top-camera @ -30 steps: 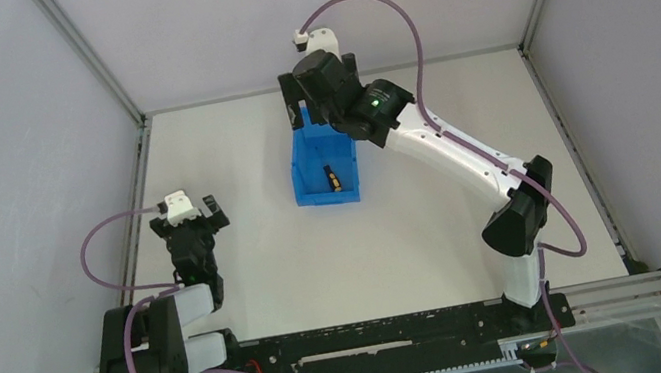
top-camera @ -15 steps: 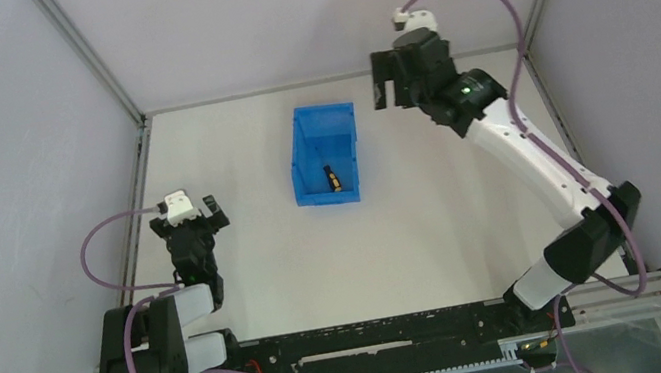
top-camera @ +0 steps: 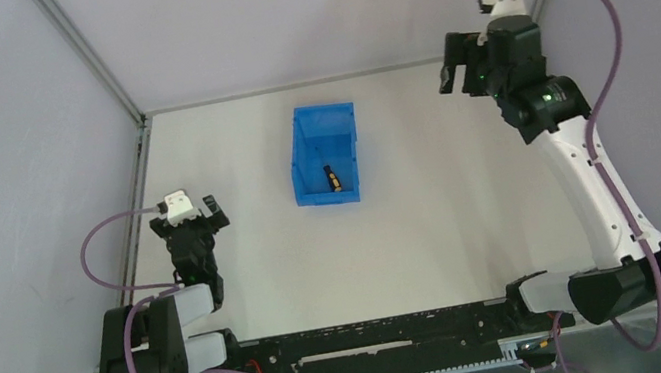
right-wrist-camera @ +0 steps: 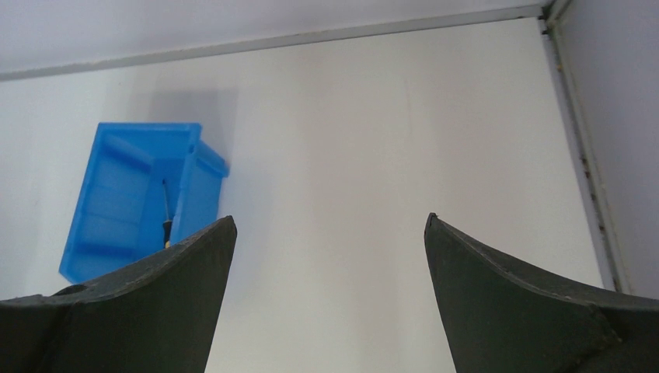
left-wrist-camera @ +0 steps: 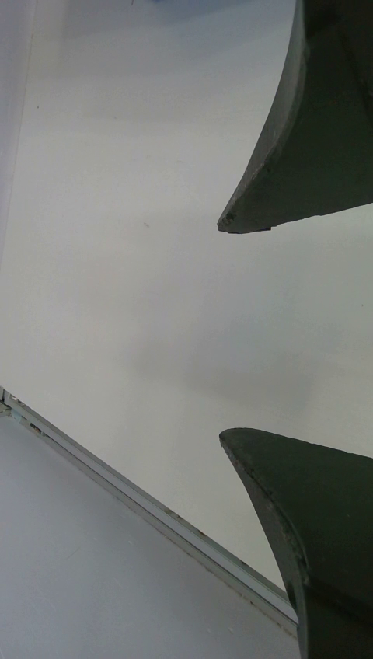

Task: Put the screwdriver in the bin
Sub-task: Reset both arms

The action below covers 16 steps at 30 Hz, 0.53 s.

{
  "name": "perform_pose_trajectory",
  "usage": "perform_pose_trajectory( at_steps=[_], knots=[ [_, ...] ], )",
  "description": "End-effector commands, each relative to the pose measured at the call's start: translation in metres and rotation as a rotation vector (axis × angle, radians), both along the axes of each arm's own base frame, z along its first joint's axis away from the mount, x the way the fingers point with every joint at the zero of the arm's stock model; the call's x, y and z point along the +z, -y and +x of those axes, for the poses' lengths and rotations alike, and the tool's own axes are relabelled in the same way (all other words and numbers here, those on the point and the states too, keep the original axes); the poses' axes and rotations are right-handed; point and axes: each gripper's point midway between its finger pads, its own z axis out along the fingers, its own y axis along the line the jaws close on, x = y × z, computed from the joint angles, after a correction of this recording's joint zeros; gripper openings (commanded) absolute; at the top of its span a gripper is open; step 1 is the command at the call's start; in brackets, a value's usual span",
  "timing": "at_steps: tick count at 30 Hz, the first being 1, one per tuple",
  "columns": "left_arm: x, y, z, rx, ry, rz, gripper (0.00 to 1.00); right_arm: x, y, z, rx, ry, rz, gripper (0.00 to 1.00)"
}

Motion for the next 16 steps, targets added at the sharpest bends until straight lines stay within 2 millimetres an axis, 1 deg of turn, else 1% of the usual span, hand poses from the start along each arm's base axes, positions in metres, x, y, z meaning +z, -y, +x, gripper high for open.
perform_pose_trajectory(
  at_steps=[1, 5, 16],
  knots=[
    [0.021, -0.001, 0.009, 0.007, 0.062, -0.001, 1.00, 0.010, 0.014, -0.001, 0.038, 0.035, -0.008, 1.00],
    [0.022, -0.001, 0.009, 0.007, 0.063, -0.001, 1.00, 0.008, 0.023, 0.000, 0.039, 0.025, -0.022, 1.00],
    [0.021, 0.000, 0.009, 0.006, 0.062, -0.001, 1.00, 0.009, 0.024, 0.004, 0.043, 0.029, -0.029, 1.00]
  ],
)
